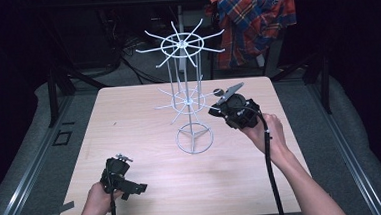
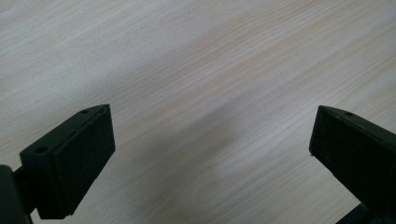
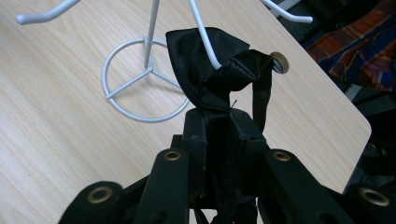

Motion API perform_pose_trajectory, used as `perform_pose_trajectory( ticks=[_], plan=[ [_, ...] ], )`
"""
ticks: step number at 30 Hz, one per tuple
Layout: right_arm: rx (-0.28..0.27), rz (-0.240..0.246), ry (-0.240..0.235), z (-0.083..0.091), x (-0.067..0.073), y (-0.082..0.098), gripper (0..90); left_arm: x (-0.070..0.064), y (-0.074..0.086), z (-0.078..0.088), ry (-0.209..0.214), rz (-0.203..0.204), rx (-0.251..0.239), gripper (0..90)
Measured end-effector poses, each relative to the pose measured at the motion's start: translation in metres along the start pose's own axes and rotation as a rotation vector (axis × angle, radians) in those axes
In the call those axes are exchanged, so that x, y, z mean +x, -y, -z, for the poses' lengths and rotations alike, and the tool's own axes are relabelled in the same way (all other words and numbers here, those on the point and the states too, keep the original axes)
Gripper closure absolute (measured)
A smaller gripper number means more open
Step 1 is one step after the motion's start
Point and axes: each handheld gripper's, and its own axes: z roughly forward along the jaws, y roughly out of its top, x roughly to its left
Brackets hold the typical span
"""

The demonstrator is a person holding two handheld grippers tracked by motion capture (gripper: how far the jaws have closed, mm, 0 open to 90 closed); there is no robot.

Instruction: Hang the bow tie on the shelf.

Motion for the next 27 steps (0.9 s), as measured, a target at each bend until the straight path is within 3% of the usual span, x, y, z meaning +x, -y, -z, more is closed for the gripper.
perform_pose_trajectory(
  ticks=[20, 27],
  plan=[
    [-0.006, -0.012, -0.038, -0.022, 0.006, -0.006, 77.8, 0.001, 0.001, 0.001, 0.005, 0.011, -0.004, 0.3],
    [-0.023, 0.007, -0.019, -0.017, 0.009, -0.009, 77.9, 0.001, 0.001, 0.001, 0.004, 0.004, -0.004, 0.3]
  ],
)
